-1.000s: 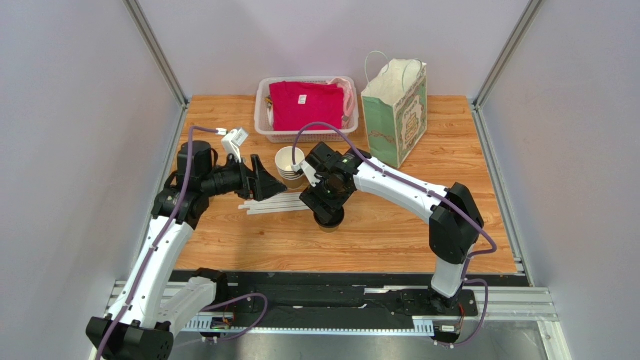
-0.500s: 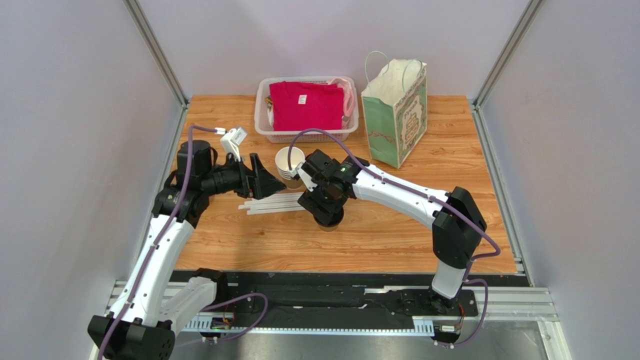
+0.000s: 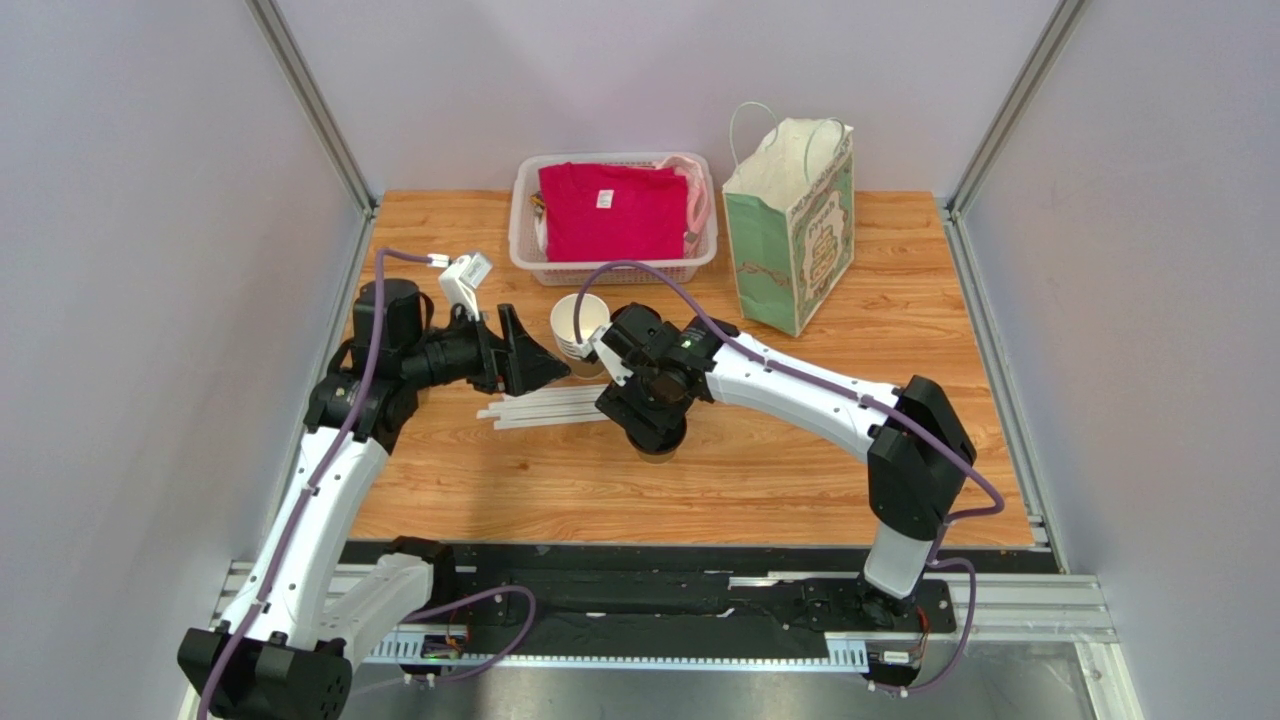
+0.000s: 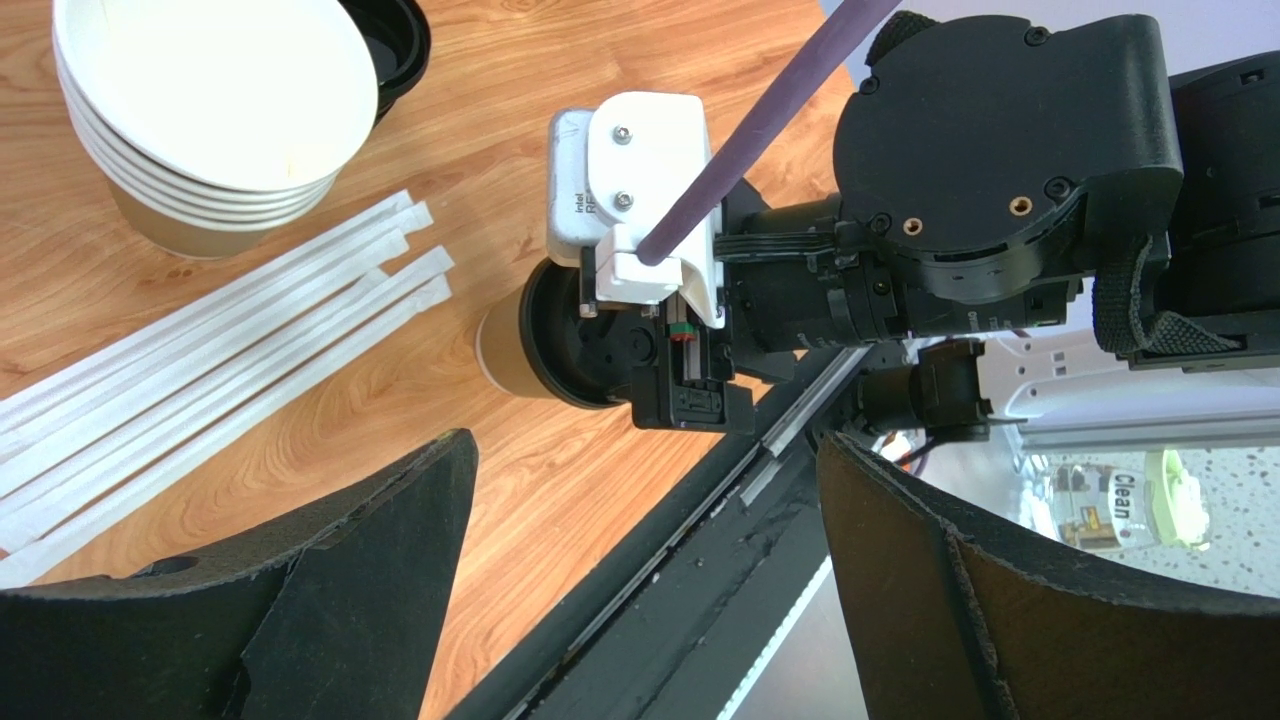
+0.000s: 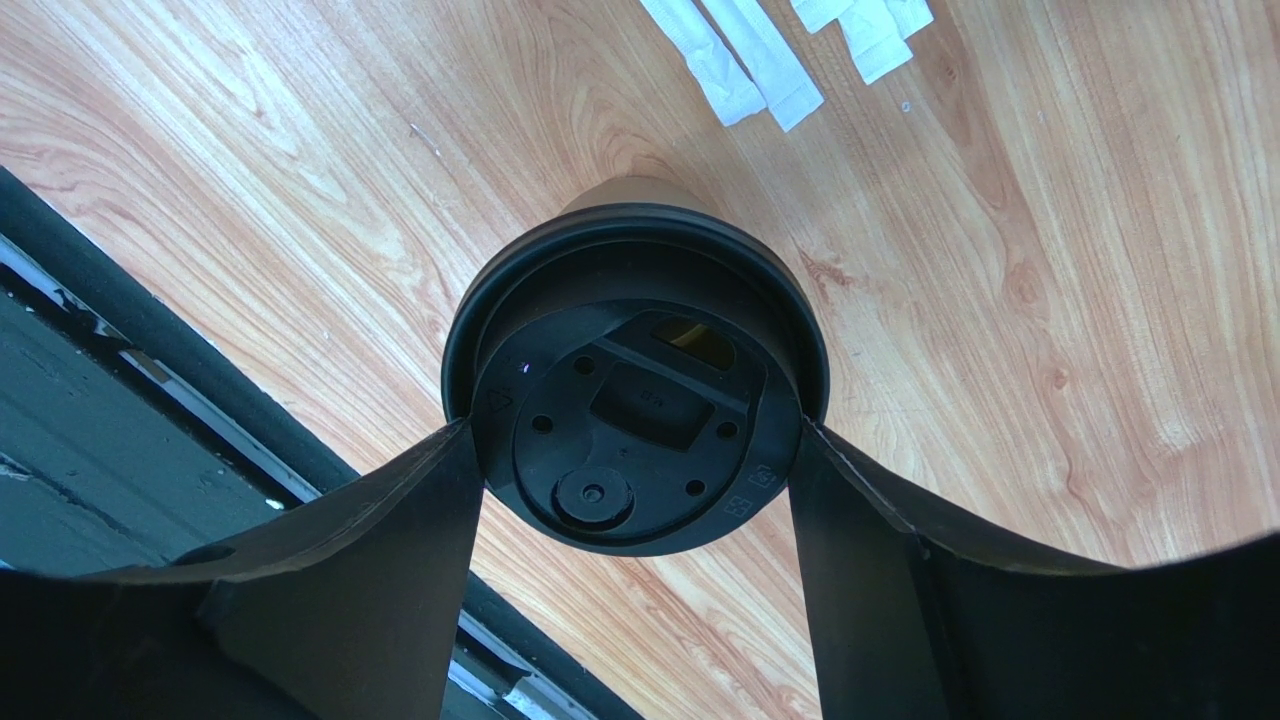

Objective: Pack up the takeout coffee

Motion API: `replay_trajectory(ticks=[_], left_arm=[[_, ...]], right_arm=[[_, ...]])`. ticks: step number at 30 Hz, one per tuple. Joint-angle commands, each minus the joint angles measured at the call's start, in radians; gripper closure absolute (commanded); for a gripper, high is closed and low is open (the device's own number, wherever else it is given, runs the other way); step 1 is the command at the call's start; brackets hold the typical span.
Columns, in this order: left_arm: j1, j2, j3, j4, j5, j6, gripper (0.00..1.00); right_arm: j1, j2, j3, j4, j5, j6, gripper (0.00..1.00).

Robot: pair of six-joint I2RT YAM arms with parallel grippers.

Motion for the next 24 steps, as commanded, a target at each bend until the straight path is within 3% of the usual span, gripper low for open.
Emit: replay_trajectory(ticks=[1,8,15,24], left_arm=[[0.009,-0.002,0.004,0.029,0.021,-0.005,0.08],[0.011,0.0,-0.001,0.035,0.024,-0.006,0.08],[0.011,0.015,0.008,0.046,0.023,-0.005,0.08],[0.014,0.023,0.018,0.038,0.02,0.008,0.09]], right_arm=[[-0.042,0.023,-0.007,-0.013,0.068,-0.028,0.76],[-0.172,0.005,0.059,-0.036,0.051,-0.06,0.76],[-0.319,0.106,0.211,-0.058,-0.019,-0.079,0.75],[-0.347,0.244,0.374,-0.084,-0.079,-0.071,0.64]])
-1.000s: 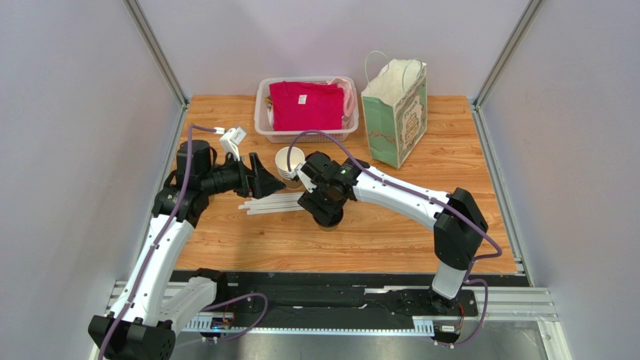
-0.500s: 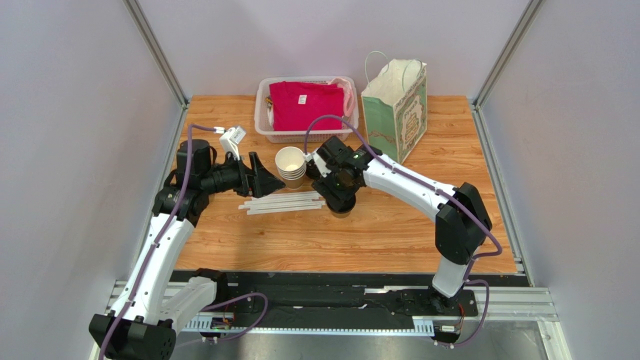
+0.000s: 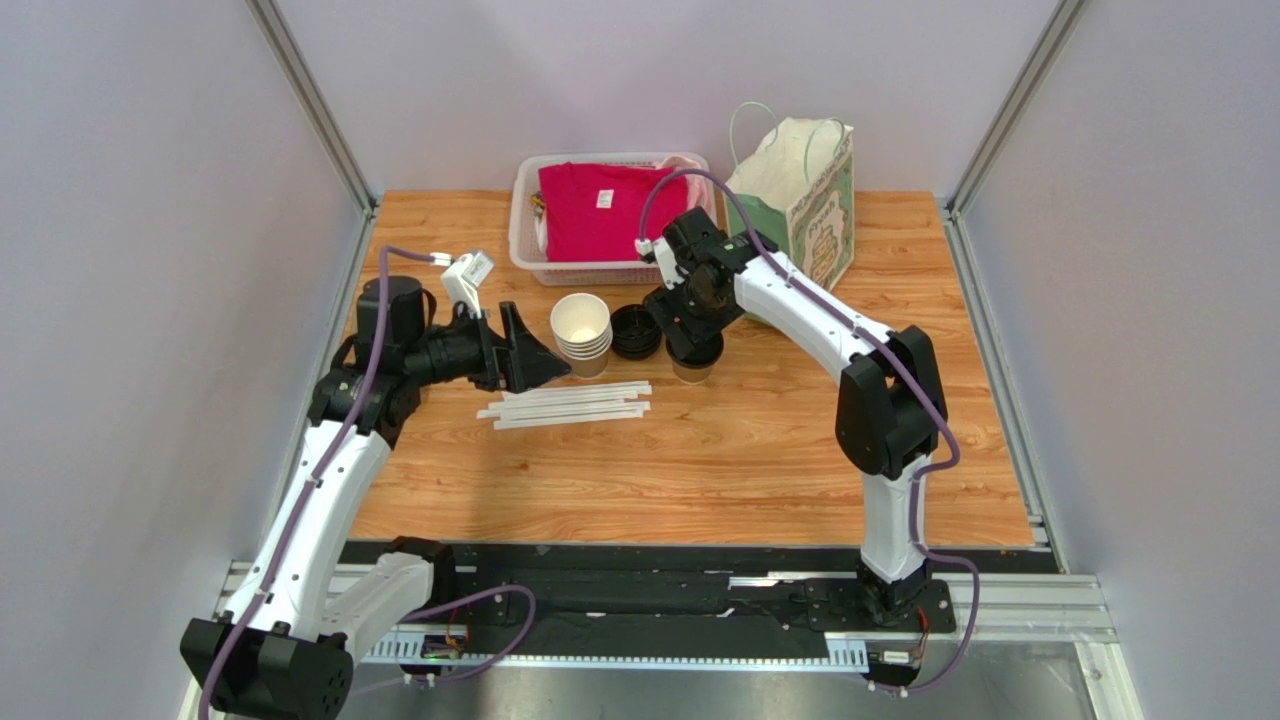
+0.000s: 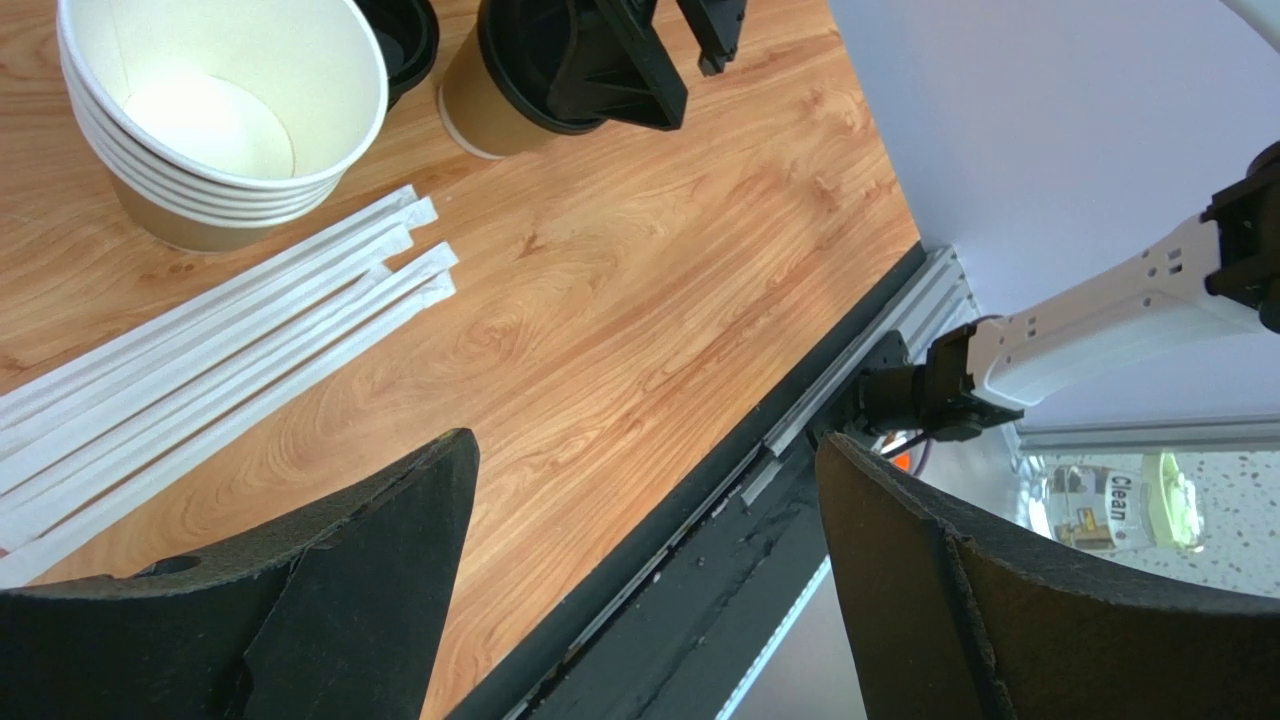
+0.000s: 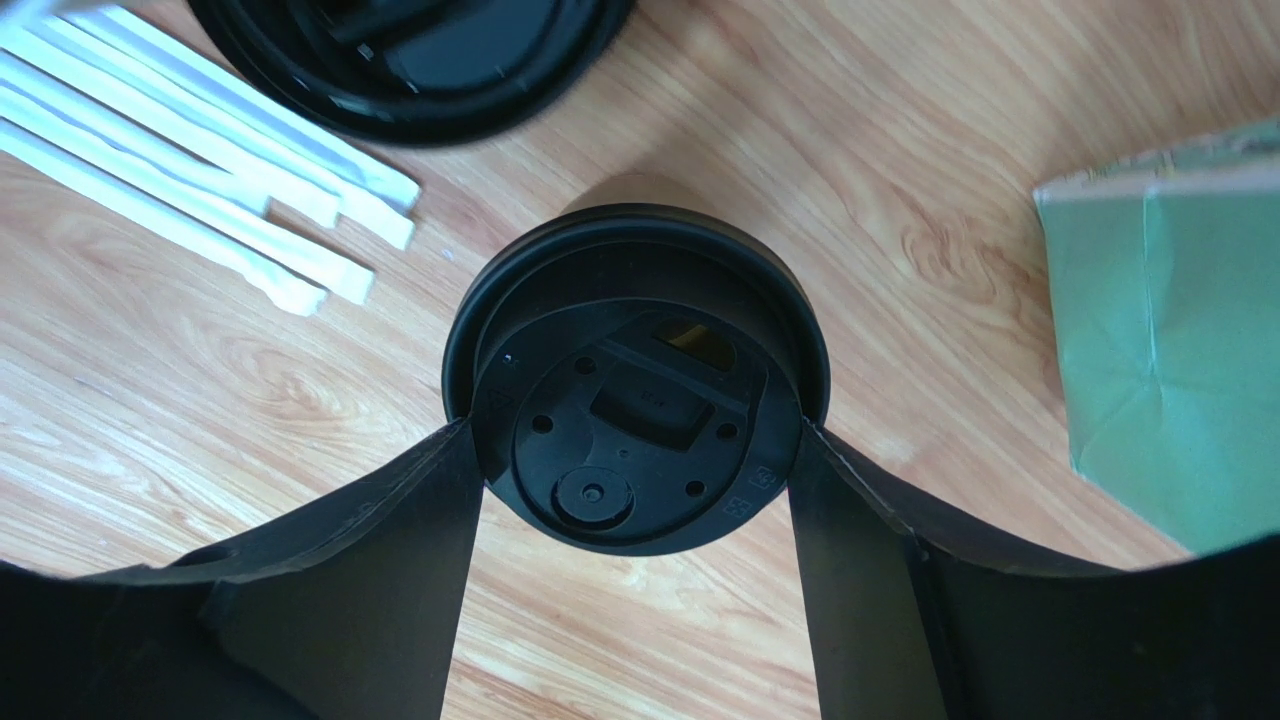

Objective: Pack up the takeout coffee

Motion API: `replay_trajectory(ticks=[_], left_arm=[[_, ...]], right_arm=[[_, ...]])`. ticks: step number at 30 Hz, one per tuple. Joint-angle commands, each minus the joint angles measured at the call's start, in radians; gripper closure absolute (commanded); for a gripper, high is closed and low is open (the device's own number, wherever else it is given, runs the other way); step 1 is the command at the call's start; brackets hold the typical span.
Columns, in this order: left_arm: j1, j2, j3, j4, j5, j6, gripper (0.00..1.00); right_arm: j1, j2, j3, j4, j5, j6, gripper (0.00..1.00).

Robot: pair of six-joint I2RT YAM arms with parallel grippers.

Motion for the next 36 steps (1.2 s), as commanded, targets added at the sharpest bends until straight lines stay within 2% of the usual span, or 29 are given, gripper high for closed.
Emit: replay_trajectory(ticks=[1,6,18,33,36], left_arm=[[0.009,-0.001,0.018,0.031,0.016,0.007,0.09],[0.012,-0.003,0.013,0.03,0.016,0.01,0.08],[0.014,0.002,0.01,0.038,0.019,0.002,0.09],[0.015,0.003,0.016,0.042,0.021,0.004,0.09],[0.015,0.005,0.018,0.041,0.021,0.004,0.09]], right_arm=[[-0.001,0.037,0.086,-0.022,-0.05,-0.005,0.63],[-0.01,0.052,0.118,-0.048,-0.071,0.014,0.49],[-0.011,0.038,0.157,-0.071,-0.063,0.012,0.34],[-0.011,0.051,0.154,-0.076,-0.057,-0.002,0.28],[-0.011,0.049,0.154,-0.076,-0.056,-0.002,0.24]])
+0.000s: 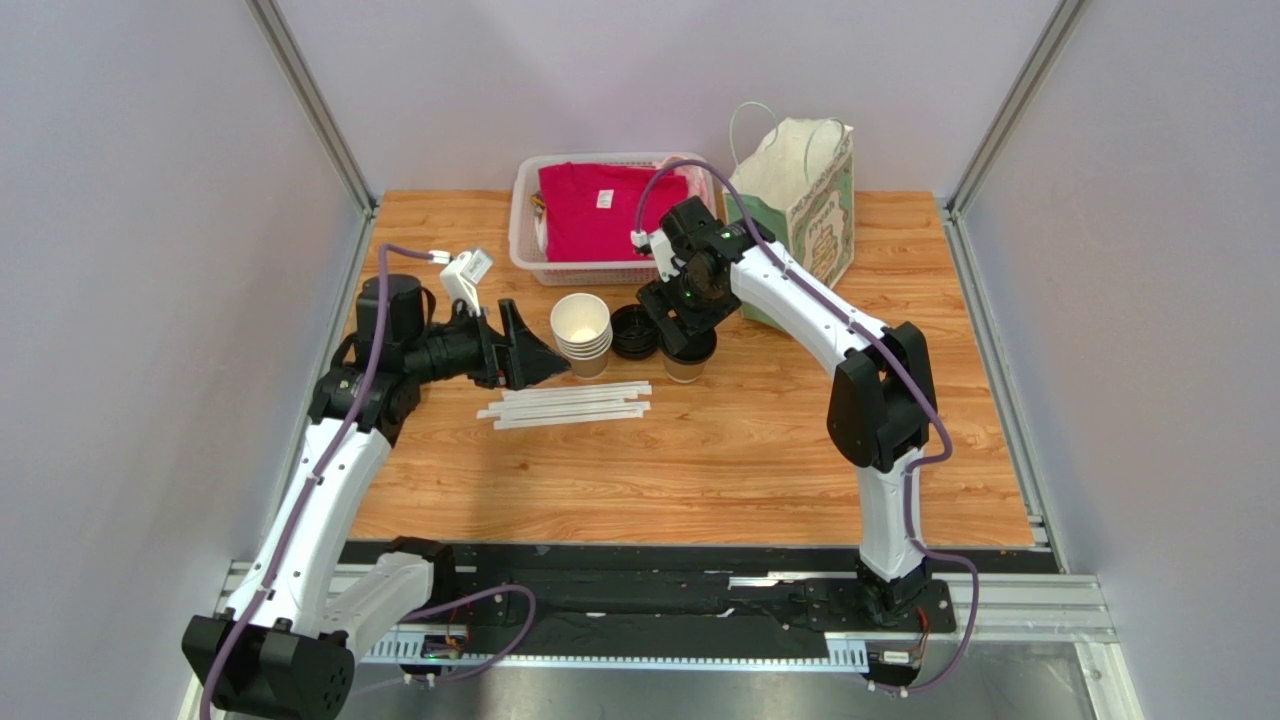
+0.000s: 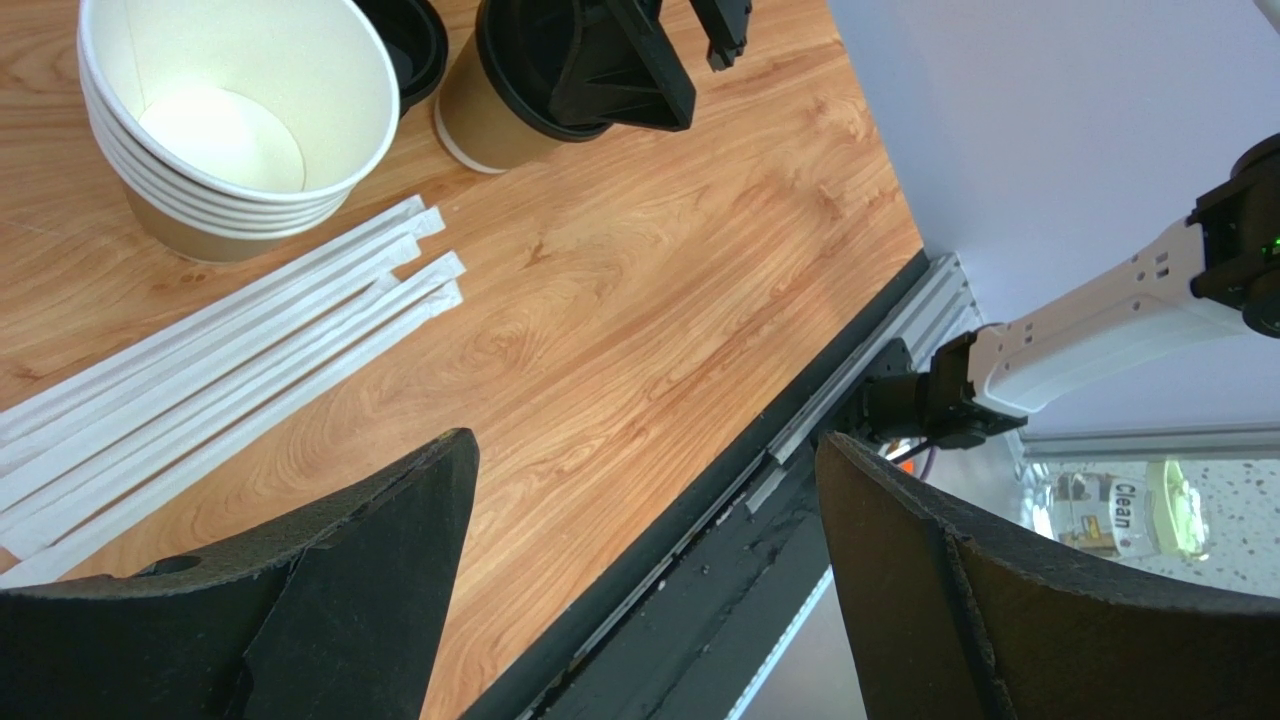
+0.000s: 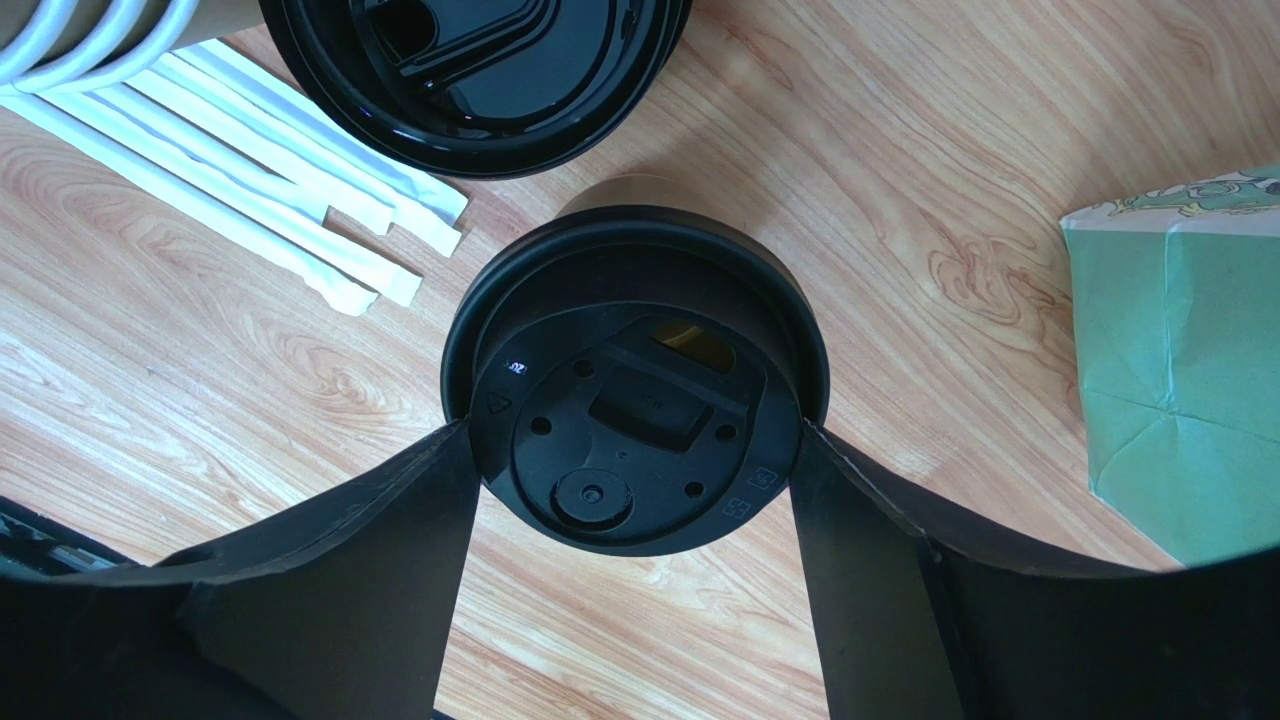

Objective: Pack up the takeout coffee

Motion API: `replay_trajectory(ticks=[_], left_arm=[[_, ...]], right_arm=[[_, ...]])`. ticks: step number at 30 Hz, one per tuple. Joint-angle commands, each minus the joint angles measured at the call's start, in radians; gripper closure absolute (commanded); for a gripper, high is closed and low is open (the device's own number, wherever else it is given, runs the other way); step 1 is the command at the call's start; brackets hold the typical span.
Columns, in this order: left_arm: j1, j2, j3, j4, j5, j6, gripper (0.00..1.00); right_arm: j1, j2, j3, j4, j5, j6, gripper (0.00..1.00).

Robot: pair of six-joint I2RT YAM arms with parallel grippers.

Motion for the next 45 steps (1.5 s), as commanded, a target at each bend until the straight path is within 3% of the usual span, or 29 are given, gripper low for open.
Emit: replay_trajectory(ticks=[1,22,25,31,37,40,45], left_arm=[[0.007,-0.004,0.018,0.026,0.021,0.002,0.09],[0.021,0.012,0.039,0.012,0.024,0.009,0.09],[0.038,0.021,0.06,-0.029,0.019,0.035,0.08],[0.145,0.049,0.181,-0.228,-0.008,0.198,0.03],[0.352,0.147,0.349,-0.492,-0.109,0.471,0.02],[0.44,0.22,0.409,-0.54,-0.232,0.597,0.1],[0.484,0.372,0.458,-0.514,-0.343,0.704,0.35]], right_arm=[[-0.004,-0.007,0.035,-0.002,0.004,-0.008,0.23],[-0.004,-0.002,0.031,-0.006,-0.011,-0.011,0.18],[-0.004,-0.019,0.064,-0.028,-0.011,-0.011,0.14],[-0.012,-0.097,0.138,-0.058,-0.02,-0.019,0.0],[-0.022,-0.184,0.163,-0.058,-0.06,-0.022,0.0],[-0.022,-0.224,0.151,-0.058,-0.094,-0.007,0.0],[-0.022,-0.28,0.06,-0.038,-0.151,0.019,0.0]])
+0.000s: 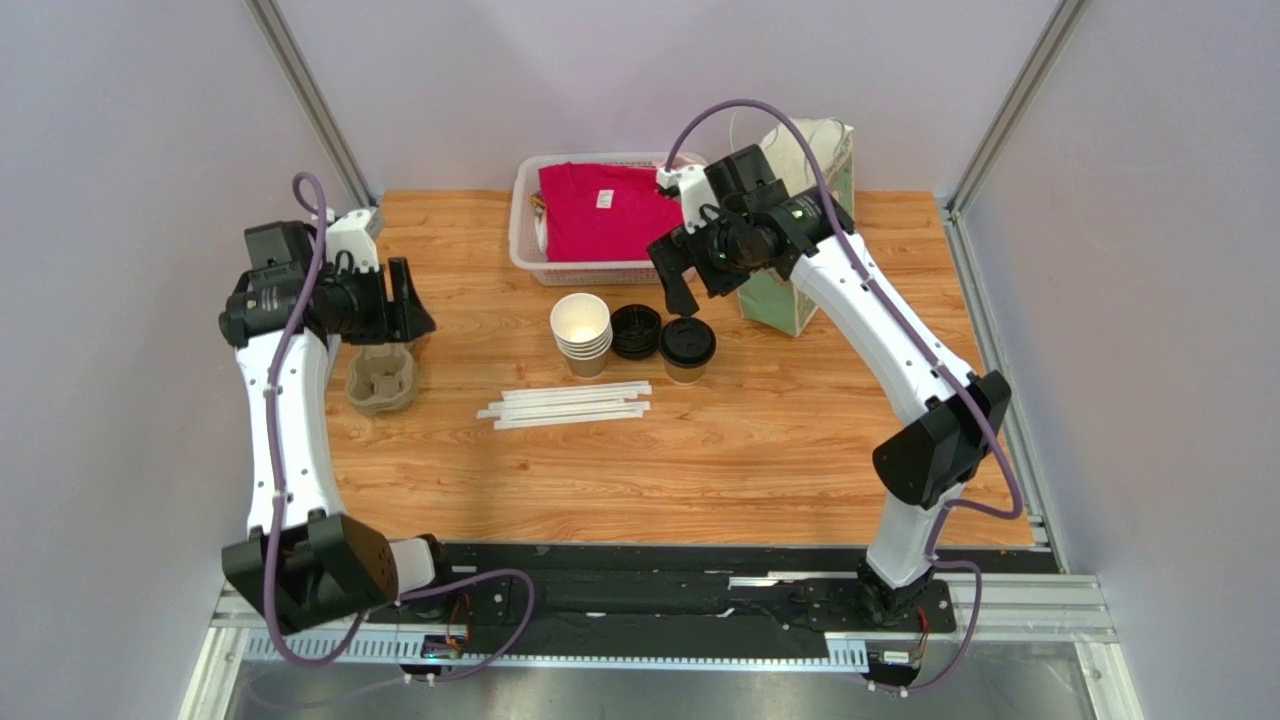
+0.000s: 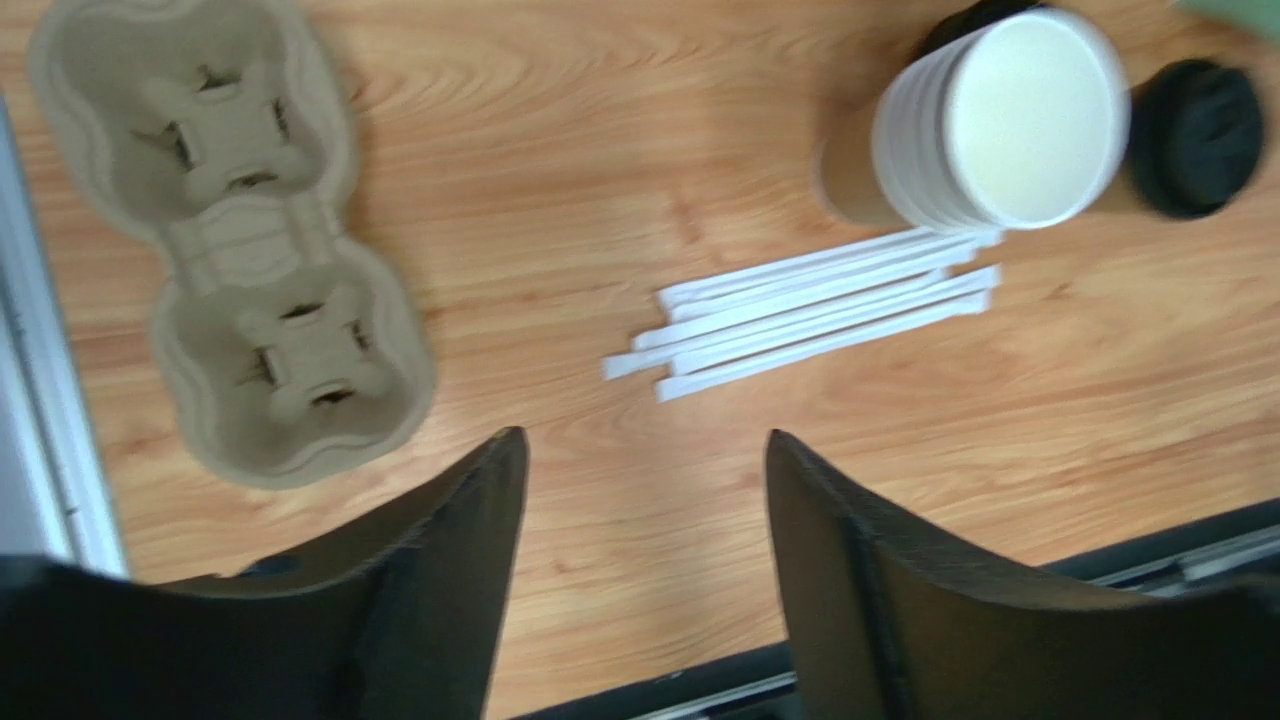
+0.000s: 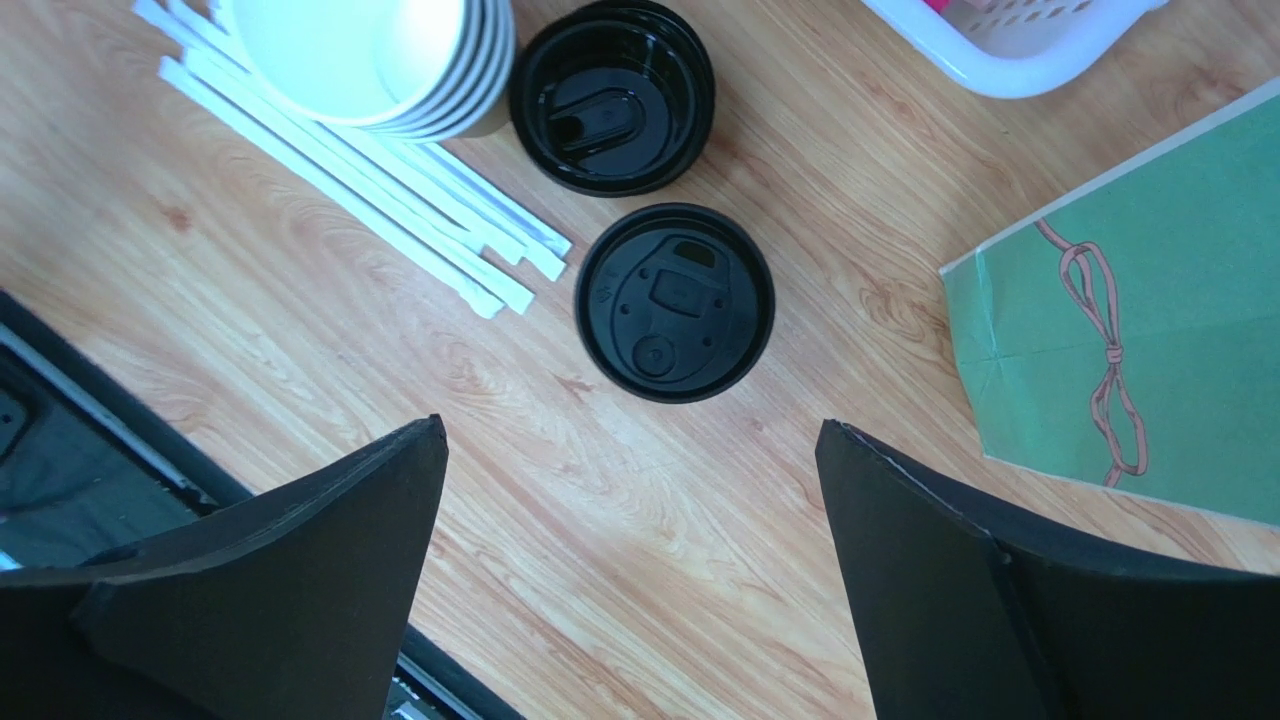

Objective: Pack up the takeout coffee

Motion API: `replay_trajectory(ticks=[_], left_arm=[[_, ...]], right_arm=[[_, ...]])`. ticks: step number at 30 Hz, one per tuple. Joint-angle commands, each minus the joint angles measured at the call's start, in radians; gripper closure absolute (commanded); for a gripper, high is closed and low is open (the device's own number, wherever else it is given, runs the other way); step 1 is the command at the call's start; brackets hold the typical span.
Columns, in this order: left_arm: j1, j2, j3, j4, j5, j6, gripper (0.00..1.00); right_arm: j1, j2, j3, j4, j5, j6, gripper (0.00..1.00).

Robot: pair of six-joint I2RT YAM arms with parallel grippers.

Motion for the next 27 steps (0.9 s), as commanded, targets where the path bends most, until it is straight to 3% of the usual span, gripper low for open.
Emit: replay_trajectory(ticks=[1,9,16,27], left_arm=[[0.016,0.15,0.065,-0.041,-0.122,0.178,0.41],[0.016,0.411,0.211,0.004,-0.229,0.272,0.58],[0.016,0.578,0.279,0.022,-0.269,0.327,0.58],[0.016,0.695,0.306,0.028,-0.258,0.398,0.57]], right_arm=[[-0.002,-0.068,-0.068,0.026,-0.072,0.026,0.0],[0.0,-0.147,-0.245,0.101,-0.152,0.074,0.0],[0.0,-0.157,-0.265,0.1,-0.182,0.075,0.0],[0.0,-0.139,-0.265,0.097,-0.207,0.086,0.0]])
